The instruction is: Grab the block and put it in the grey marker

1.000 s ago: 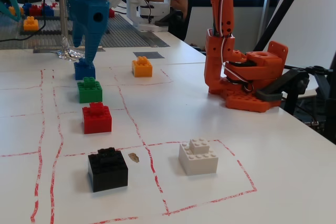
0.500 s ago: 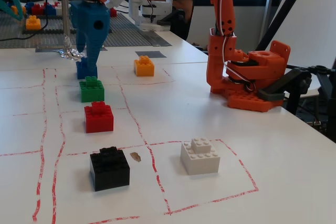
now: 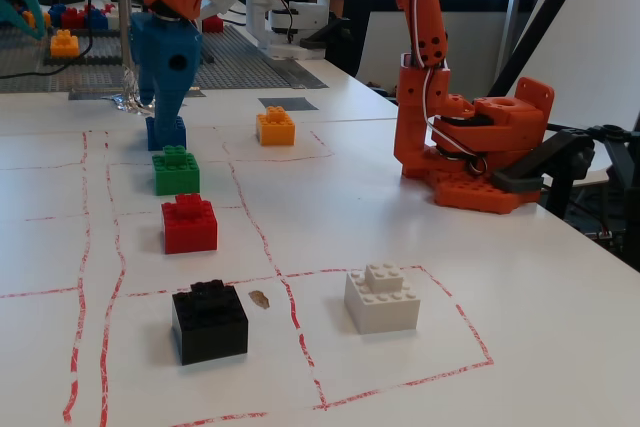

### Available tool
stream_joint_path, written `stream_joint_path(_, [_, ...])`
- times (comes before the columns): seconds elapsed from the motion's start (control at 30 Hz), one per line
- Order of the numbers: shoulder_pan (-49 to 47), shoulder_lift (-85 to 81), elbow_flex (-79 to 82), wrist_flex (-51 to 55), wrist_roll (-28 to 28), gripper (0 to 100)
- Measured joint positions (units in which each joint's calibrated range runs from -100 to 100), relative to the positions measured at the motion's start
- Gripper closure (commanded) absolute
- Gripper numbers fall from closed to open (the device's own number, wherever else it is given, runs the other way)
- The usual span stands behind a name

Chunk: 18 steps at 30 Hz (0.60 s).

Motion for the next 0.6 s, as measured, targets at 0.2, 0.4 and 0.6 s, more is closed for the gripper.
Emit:
stream_joint_path(0.2, [0.8,1.38,1.08,-1.77,-0.15,66])
stream_joint_path(0.4, [1.4,1.29,2.61,-4.58,-0.15,69])
stream_joint_path(0.6, [2.39,1.29,3.7,-5.47,-0.15,76])
